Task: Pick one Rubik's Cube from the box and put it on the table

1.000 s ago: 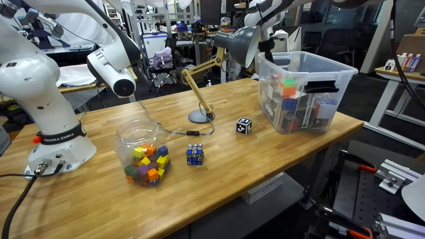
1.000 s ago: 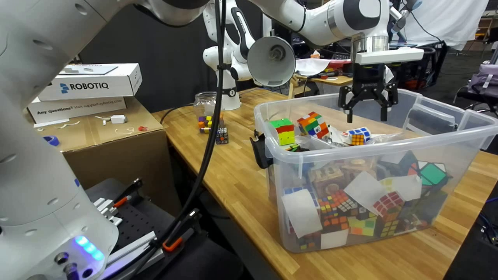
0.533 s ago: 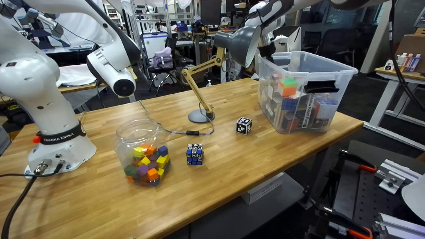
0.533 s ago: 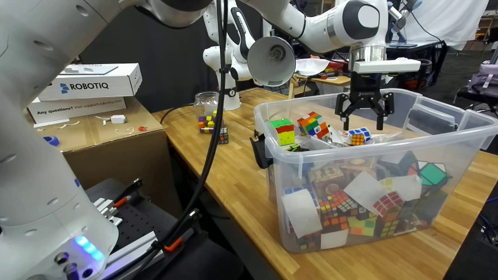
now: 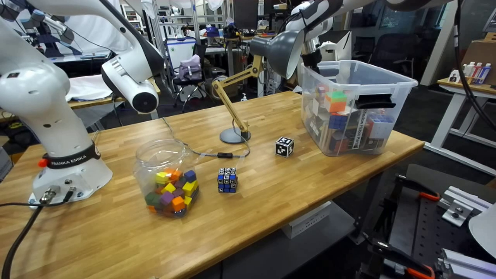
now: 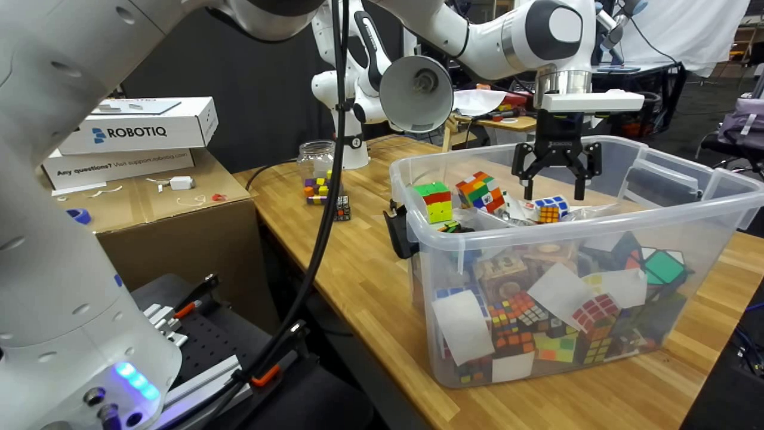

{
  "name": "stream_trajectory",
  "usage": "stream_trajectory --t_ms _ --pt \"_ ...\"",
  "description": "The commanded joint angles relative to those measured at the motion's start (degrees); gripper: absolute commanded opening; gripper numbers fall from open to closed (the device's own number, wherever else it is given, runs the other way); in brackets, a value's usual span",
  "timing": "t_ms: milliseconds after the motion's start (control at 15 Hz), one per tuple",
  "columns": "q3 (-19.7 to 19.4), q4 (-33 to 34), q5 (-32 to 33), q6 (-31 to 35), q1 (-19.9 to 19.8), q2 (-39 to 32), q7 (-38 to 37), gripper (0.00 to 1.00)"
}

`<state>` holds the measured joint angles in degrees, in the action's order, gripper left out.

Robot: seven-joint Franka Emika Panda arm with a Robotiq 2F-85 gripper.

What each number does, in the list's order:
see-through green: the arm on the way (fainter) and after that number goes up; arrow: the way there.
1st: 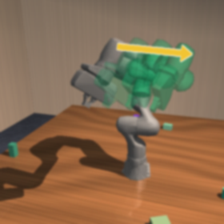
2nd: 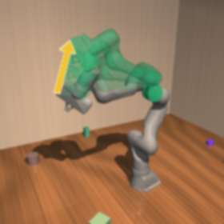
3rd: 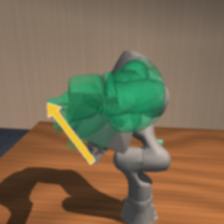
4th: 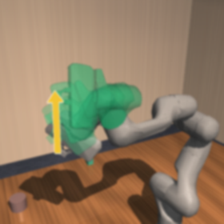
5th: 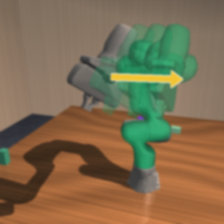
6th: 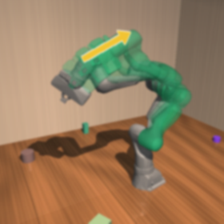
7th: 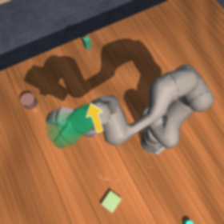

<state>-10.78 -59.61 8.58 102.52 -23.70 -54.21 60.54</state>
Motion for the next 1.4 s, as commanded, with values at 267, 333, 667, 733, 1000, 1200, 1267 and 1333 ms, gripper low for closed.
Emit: stream_trajectory --t_ms 267,333,667,733,1000,1200,1267,1333 --pt "0.87 -5.53 -3.08 -0.97 -0.98 4.05 1.3 1.0" --pt "0.76 -5.97 -3.41 -1.2 -1.17 4.18 1.35 1.0" --pt "0.54 -7.98 -3.54 -0.93 -2.14 5.13 1.81 1.0" --pt "0.59 -8.14 -3.41 -0.85 -2.21 5.09 2.02 1.0" --pt "0.74 -7.69 -2.91 -0.93 -1.69 4.58 3.04 1.0" --pt "0.94 -7.06 -2.91 -1.32 -1.26 4.19 3.46 1.0" --pt "0.99 -6.93 -2.91 -1.46 -1.19 4.07 3.53 1.0" --pt "0.91 -6.88 -2.88 -1.55 -1.21 3.98 3.52 1.0"
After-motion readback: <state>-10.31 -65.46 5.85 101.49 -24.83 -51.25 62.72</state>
